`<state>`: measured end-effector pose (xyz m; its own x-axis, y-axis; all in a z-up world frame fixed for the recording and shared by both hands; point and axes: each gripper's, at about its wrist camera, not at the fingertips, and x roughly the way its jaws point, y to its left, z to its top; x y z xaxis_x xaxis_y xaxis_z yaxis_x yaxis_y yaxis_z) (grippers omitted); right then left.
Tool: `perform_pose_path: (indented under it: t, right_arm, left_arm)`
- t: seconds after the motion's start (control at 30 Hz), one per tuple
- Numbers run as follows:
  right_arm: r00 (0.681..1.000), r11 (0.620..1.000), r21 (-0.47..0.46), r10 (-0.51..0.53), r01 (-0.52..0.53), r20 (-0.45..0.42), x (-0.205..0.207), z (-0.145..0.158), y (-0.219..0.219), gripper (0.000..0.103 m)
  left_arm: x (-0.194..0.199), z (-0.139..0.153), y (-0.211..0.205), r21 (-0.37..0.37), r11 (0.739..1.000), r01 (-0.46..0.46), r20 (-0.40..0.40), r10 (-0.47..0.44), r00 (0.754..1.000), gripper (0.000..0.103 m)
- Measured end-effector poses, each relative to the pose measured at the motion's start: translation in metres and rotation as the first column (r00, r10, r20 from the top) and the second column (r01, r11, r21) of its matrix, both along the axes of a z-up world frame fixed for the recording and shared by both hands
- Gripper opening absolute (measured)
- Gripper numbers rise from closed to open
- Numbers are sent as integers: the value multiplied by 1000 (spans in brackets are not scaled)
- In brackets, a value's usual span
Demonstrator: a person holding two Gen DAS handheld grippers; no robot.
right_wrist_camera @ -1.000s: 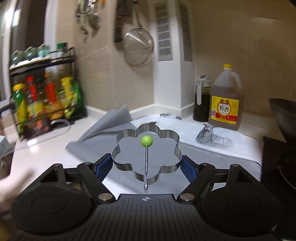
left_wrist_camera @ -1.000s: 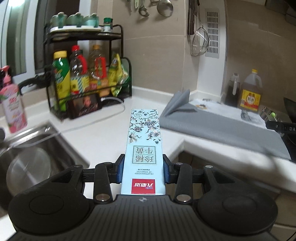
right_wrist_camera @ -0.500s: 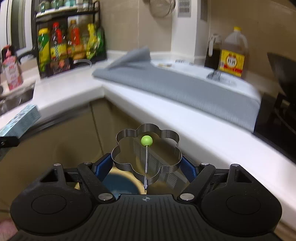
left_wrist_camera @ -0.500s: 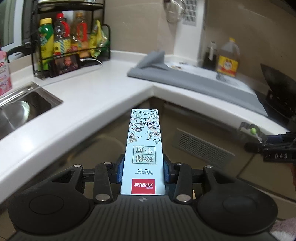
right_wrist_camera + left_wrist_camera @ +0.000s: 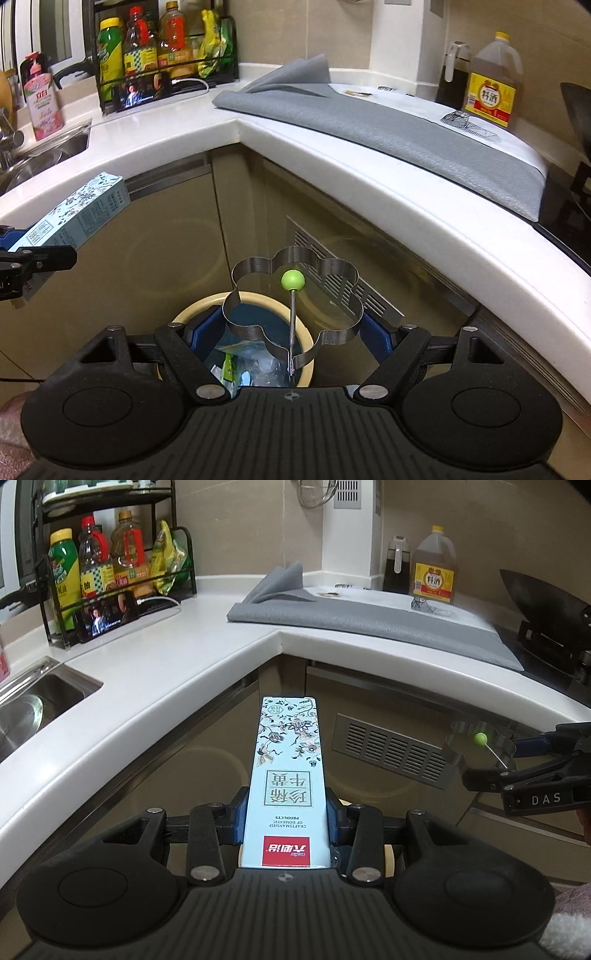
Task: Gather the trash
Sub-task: 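Carry the light-blue carton and metal egg ring down over the trash bin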
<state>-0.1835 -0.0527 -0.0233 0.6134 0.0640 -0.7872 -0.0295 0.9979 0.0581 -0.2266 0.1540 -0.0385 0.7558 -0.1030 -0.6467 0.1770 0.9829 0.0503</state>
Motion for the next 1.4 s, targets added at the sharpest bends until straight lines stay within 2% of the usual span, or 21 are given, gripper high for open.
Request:
perform_pose_path:
  t: [0.67,1.1,1.23,1.4]
  right_arm:
    - [999,999,-19,25,-26,-44,10,-10,6,81]
    - [997,998,-31,46,-48,-59,18,-15,12,81]
    - [996,997,-42,60,-63,-64,22,-17,15,81]
    - [994,996,-47,68,-72,-83,28,-23,18,81]
  left_arm:
    - [9,-8,-2,9,1000,17,-32,-17,999,44]
    - [14,-11,1,10,1000,-2,-41,2,999,44]
    - [20,-15,4,-5,1000,-13,-65,13,998,44]
    - [34,-24,5,-1,999,-35,-132,35,991,44]
